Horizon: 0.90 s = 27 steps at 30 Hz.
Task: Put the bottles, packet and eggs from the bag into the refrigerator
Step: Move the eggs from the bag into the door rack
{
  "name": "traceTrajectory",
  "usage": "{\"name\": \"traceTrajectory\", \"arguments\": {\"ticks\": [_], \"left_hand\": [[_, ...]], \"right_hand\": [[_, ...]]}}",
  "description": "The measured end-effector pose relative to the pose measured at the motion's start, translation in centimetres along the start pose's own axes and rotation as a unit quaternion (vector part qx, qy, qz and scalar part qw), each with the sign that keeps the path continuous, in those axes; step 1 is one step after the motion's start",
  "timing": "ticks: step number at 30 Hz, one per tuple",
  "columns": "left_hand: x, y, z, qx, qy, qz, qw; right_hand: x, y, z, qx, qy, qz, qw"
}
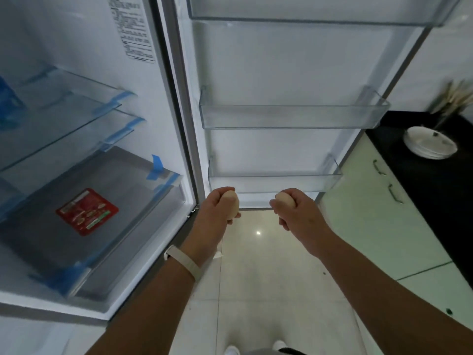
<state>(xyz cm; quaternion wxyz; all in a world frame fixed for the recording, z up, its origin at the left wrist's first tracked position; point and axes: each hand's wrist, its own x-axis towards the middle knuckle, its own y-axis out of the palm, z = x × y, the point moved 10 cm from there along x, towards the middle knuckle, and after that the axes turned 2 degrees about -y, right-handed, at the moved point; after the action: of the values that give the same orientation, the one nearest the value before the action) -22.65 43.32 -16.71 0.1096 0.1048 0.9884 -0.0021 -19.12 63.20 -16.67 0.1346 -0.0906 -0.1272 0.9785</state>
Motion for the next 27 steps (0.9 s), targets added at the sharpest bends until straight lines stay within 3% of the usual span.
{"name": "traceTrajectory", "arguments": {"ticks": [7, 12, 19, 27], "left_hand": [[3.6, -0.6, -0.6, 0.069, 0.026, -0.013, 0.997], [7.1, -0.7, -1.2, 0.135, 0.040, -0.028, 0.990], [12.6, 0.3, -2.7, 0.291, 0.059, -0.048, 0.954], [17.9, 3.2, -2.7, 0.443, 0.029, -0.023, 0.896]], "right_hand": [[3.8, 0.1, -0.1, 0.026, 0.014, 0.006, 1.000], [7.9, 0.2, 0.6, -0.045, -0.013, 0.023, 0.999], [14.7, -0.1, 1.6, -0.182, -0.072, 0.039, 0.980], [20.2, 1.5, -0.4, -0.285, -0.105, 0.165, 0.938]]}}
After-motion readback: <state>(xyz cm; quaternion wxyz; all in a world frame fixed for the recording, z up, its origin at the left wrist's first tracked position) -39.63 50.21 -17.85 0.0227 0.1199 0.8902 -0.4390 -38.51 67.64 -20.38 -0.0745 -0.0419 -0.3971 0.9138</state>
